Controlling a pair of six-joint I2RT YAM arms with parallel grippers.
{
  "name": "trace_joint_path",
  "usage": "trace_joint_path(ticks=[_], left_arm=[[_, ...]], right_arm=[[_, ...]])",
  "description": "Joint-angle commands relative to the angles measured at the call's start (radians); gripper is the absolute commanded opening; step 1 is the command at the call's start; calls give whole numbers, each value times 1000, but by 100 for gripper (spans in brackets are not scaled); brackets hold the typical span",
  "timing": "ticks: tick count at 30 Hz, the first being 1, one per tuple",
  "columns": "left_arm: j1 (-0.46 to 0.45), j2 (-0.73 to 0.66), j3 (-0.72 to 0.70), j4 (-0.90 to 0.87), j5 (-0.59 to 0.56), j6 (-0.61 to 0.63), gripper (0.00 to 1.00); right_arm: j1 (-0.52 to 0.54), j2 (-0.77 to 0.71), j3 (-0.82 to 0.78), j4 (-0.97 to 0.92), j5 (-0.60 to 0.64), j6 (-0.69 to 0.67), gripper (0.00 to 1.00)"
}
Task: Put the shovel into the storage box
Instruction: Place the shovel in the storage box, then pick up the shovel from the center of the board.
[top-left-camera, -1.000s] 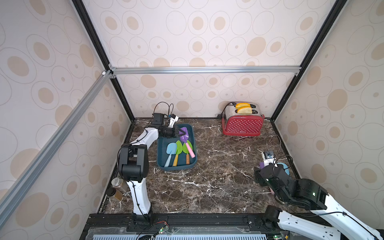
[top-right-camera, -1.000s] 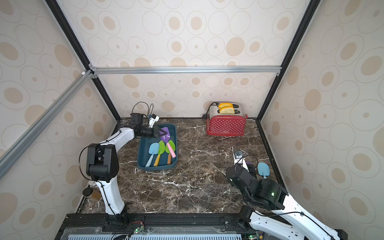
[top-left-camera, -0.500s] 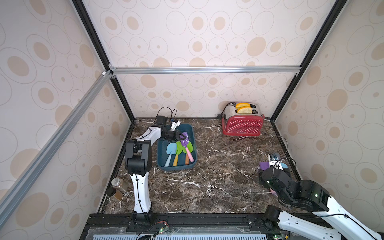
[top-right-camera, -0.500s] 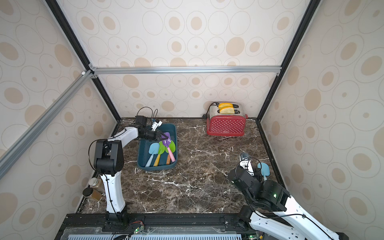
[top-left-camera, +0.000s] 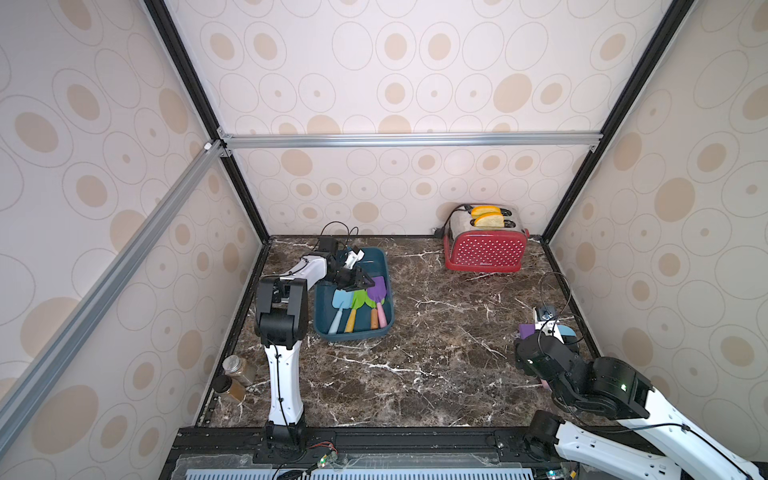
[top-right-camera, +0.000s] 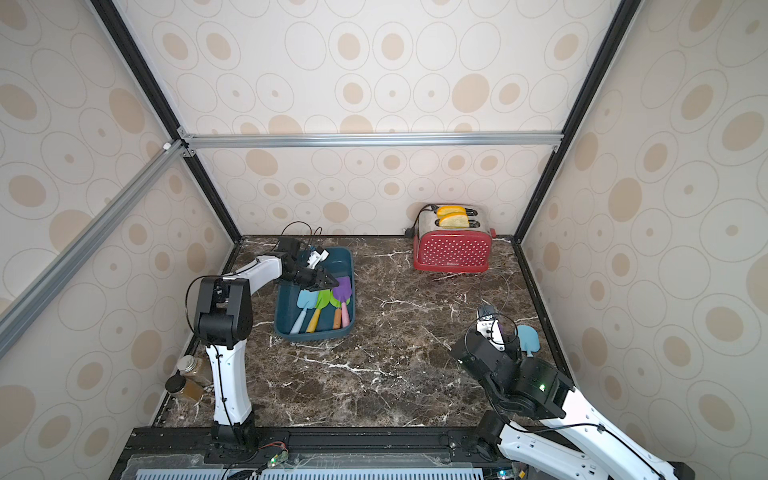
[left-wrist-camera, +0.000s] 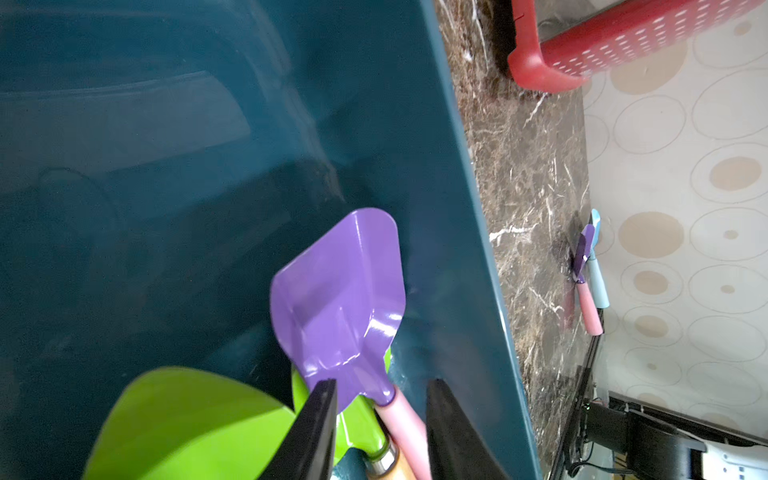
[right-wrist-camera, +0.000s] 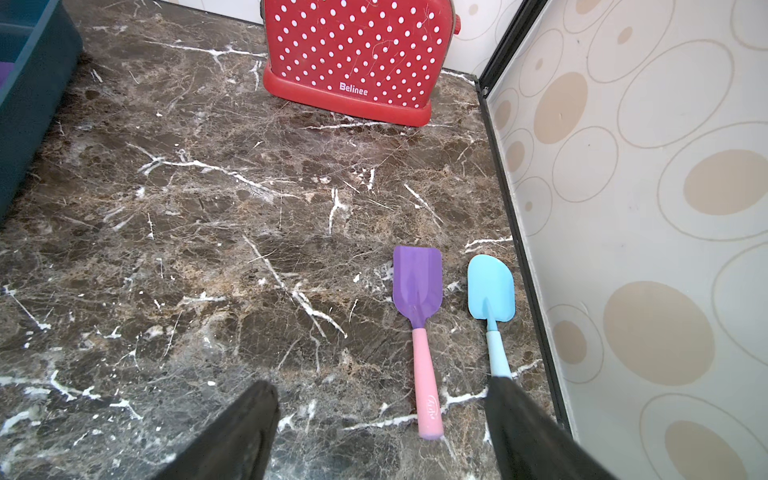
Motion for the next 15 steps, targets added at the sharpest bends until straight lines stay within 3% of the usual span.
trace_joint_path(ticks=[1,3,5,8,11,15], left_arm=[[-2,-60,33,6,-18,-7,42],[-2,-113,22,27,-19,-34,44],[-4,-181,-11,79,-9,-72,47],[-11,-289,-76,163,3,-126,51],[-26,-384,-148,231,4,-162,55],[-51,-467,-212,279,-4,-181,58]], right_arm=[[-33,14,-14,-2,20,23,85],[-106,51,-17,-3,8,21,85],[-258,102,-24,13,-60,-20,84],[-569,157,-79,153,-270,-170,81],[-827,218,-96,274,-508,-232,80],[-1005,356,-122,366,-608,-264,77]])
